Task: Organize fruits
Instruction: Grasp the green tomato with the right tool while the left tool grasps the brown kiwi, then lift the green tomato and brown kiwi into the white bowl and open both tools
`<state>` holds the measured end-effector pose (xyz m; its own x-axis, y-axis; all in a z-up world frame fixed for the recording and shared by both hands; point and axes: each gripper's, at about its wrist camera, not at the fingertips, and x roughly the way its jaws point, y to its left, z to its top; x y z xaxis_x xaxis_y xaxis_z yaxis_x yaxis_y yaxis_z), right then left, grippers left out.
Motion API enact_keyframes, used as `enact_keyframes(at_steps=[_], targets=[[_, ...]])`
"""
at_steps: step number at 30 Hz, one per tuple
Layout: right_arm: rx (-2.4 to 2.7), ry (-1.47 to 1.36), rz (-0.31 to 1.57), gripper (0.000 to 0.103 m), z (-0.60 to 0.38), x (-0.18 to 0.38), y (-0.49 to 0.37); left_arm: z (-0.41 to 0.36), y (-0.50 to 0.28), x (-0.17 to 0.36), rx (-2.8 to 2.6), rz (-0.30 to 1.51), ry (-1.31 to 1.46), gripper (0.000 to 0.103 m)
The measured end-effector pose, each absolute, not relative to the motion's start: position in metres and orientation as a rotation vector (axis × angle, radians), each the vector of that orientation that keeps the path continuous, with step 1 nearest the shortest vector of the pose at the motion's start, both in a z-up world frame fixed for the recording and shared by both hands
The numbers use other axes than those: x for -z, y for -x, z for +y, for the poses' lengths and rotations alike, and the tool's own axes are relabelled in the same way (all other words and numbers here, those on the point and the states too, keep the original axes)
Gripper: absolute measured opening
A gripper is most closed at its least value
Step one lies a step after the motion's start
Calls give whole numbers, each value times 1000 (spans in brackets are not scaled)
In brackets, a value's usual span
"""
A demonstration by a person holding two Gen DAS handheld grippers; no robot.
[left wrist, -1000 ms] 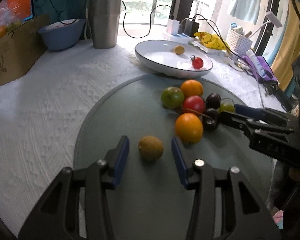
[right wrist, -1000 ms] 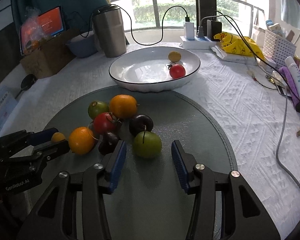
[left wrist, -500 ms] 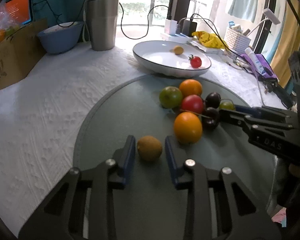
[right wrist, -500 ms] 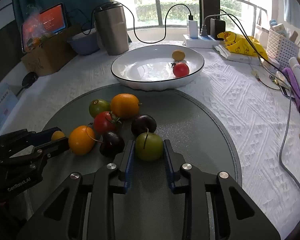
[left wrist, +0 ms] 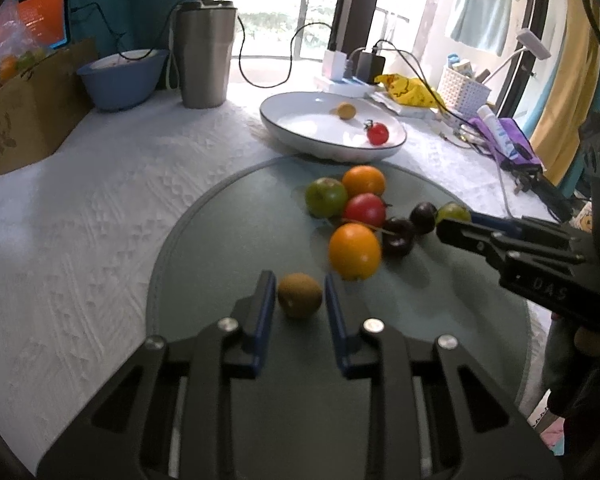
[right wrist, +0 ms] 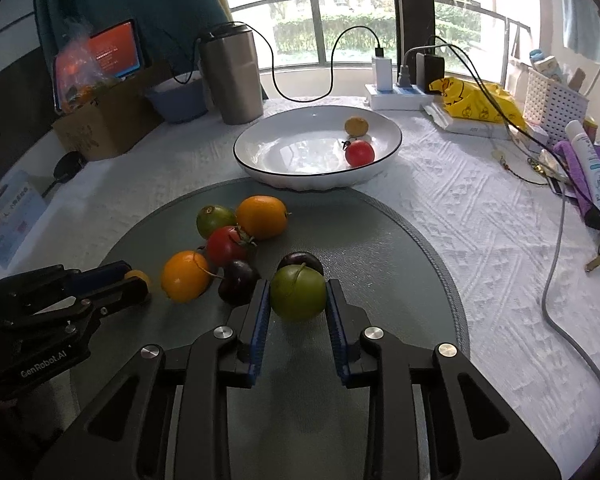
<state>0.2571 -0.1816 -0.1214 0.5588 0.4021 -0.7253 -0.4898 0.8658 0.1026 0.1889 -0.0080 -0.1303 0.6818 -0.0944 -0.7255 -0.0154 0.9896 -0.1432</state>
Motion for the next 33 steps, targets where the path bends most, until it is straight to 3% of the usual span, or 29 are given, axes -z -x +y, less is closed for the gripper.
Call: enact_keyframes(at_steps=[19, 33], targets=[[-520, 103, 786, 30, -193, 108, -246, 2, -205, 142, -13, 862, 105, 30], [-527, 111, 782, 30, -191, 101, -264, 2, -218, 133, 44, 841, 129, 26]])
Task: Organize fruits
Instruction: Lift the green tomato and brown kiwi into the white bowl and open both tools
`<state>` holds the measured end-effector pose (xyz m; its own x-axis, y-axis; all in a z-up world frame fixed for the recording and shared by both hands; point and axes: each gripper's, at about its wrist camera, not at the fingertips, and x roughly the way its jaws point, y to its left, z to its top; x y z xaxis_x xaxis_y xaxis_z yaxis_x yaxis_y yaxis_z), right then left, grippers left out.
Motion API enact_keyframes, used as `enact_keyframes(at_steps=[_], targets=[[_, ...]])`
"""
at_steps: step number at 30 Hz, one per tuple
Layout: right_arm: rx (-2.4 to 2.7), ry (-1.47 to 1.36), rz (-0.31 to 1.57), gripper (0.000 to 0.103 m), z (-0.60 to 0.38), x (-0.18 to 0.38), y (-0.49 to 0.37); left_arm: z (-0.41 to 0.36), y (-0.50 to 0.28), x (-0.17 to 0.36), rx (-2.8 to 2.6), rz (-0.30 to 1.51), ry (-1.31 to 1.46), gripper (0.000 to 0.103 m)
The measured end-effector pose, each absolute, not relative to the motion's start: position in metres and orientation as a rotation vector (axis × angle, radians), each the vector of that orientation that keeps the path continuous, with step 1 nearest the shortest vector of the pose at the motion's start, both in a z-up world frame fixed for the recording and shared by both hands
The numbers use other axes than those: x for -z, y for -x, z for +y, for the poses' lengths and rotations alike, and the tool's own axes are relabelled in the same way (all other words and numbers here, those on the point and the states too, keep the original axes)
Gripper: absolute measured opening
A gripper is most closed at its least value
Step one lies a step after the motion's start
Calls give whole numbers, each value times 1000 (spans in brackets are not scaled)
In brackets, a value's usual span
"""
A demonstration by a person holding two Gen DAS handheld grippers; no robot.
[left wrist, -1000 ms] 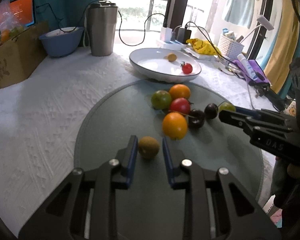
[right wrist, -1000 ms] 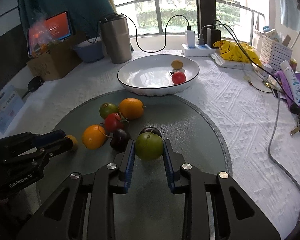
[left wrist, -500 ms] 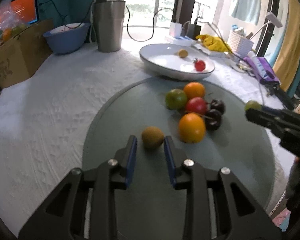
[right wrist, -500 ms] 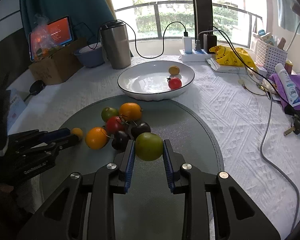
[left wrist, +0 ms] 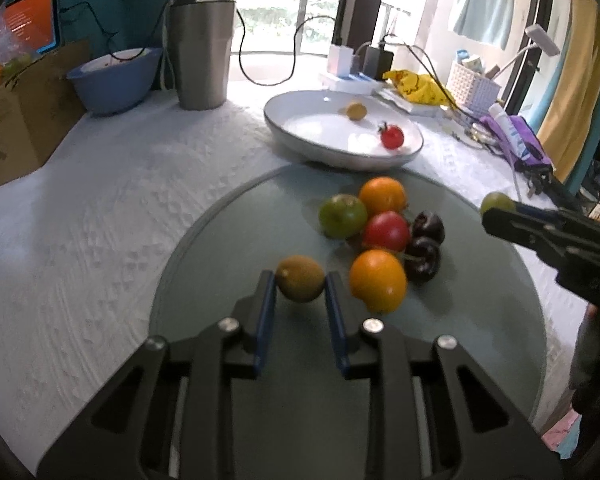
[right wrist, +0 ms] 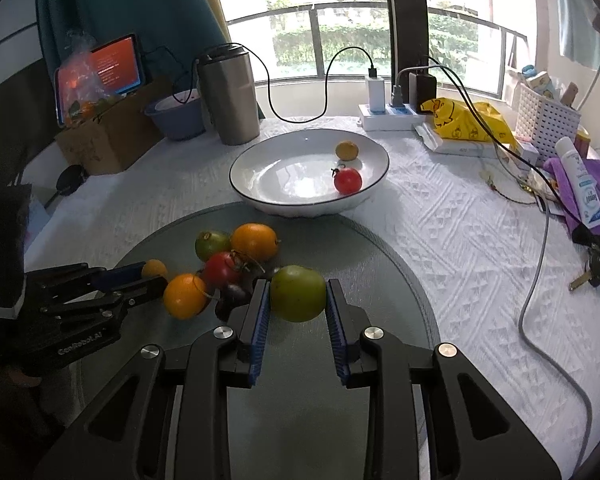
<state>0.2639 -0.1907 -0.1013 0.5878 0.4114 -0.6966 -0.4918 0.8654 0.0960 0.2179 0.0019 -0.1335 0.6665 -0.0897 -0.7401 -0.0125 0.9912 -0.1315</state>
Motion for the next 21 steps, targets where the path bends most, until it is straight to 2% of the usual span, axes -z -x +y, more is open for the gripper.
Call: enact_keyframes(at_steps=[21], targets=[[-578, 125, 746, 30, -173, 89, -314, -7, -275, 93, 125, 756, 109, 26]])
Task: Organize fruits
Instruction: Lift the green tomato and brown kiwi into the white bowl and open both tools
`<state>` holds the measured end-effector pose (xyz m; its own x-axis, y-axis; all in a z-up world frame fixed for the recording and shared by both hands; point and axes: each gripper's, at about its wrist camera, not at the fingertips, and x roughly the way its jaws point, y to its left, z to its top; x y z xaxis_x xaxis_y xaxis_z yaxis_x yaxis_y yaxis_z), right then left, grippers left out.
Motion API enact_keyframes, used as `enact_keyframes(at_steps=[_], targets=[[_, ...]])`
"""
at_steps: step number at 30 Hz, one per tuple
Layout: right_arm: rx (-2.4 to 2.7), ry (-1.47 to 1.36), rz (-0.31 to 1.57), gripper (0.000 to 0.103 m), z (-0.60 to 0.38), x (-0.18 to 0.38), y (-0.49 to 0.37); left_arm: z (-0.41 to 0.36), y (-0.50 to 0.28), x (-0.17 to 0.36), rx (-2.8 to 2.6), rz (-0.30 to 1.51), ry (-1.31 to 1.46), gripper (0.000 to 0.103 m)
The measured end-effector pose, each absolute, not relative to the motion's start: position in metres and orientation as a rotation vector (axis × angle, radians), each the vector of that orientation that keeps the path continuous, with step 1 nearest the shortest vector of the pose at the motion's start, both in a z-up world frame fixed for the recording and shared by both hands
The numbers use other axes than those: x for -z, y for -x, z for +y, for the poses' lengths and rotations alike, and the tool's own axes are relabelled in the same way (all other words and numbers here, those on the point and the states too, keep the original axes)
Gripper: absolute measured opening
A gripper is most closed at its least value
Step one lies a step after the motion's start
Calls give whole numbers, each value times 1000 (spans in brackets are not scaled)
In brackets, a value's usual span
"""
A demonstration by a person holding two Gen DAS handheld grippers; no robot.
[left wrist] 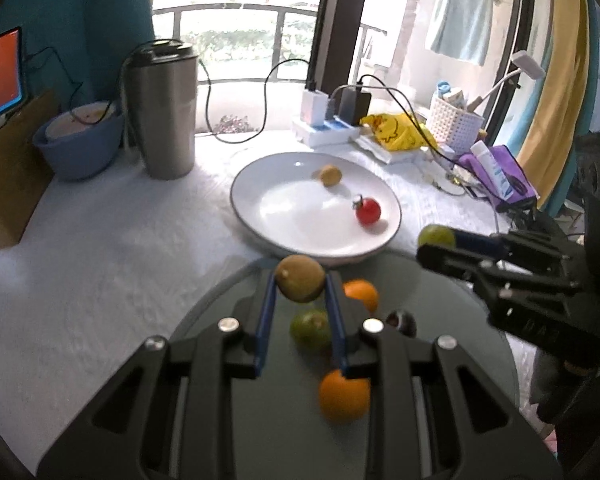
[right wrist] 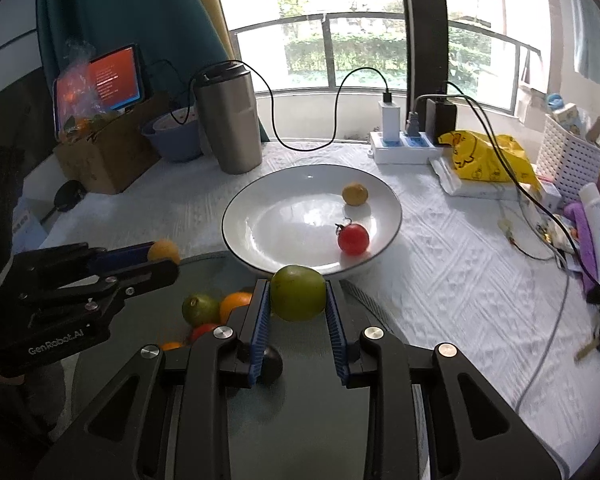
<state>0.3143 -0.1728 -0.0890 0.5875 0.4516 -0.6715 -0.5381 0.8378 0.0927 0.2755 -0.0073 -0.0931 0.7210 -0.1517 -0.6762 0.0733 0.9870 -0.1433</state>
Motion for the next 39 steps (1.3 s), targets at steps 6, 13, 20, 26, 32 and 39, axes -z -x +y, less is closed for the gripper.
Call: enact_keyframes(at_steps=[6, 13, 20, 26, 32, 39], targets=[[-603, 130, 748, 30, -165, 90, -331, -11, -297, 90, 148, 733, 99, 26], [-621, 143, 750, 30, -151, 92, -354, -10, -327, 97, 153, 738, 118, 26], [-629, 139, 767, 29, -141, 101, -375, -5, -346, 105, 152, 750, 133, 26], [-618, 132, 793, 30, -142, 111, -386, -3, -358, 115, 151, 773, 144, 26], [-598, 120, 799, 31, -145, 114, -390, -2, -362, 119, 144, 799, 156, 27], [-563, 107, 787, 55, -151, 108, -387, 3, -356, 110, 108, 781, 162, 45]])
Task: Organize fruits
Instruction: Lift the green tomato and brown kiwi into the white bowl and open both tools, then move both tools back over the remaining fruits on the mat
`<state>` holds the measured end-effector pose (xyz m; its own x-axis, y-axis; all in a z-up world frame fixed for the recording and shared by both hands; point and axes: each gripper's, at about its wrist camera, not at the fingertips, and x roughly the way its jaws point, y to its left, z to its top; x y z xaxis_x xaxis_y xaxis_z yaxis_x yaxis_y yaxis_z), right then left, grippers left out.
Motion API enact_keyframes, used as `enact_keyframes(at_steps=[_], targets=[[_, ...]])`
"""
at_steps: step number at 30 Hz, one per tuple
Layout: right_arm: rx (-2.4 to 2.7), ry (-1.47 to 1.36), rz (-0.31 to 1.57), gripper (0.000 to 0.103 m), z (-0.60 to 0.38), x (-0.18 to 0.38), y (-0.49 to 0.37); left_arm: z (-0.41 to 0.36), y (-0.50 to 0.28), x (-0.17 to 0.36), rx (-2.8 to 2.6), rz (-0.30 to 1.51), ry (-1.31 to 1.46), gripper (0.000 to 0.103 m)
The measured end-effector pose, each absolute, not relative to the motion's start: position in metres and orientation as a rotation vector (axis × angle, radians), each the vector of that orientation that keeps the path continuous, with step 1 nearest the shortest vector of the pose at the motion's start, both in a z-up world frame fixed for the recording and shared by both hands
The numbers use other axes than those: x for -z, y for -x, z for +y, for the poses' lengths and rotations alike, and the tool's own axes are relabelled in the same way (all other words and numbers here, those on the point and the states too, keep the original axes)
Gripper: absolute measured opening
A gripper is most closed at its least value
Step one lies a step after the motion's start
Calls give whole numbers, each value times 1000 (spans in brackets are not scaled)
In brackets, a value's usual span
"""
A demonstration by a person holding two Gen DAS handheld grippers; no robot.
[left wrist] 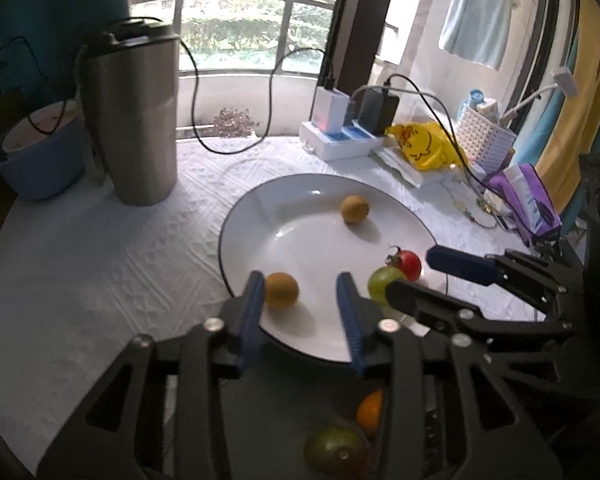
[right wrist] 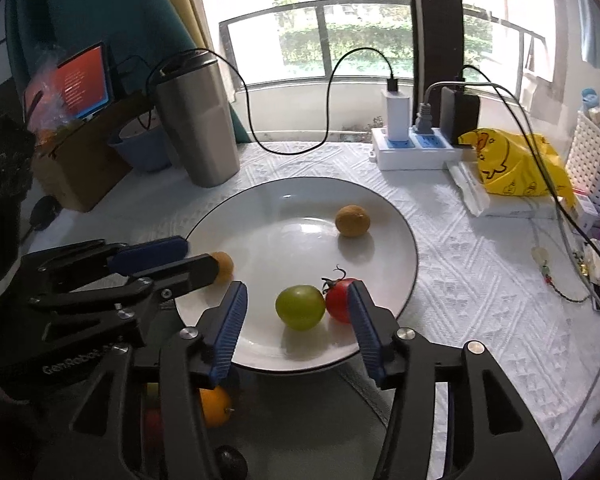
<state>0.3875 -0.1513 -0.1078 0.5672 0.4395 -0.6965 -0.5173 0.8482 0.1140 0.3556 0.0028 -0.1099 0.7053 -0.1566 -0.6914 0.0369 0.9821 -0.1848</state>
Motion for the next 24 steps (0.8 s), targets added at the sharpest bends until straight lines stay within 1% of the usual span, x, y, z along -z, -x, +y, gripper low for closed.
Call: enact_keyframes(at_steps=[24], targets=[[-529, 97, 726, 55, -171, 76, -322, 3, -279, 73, 85, 697, 166, 46]])
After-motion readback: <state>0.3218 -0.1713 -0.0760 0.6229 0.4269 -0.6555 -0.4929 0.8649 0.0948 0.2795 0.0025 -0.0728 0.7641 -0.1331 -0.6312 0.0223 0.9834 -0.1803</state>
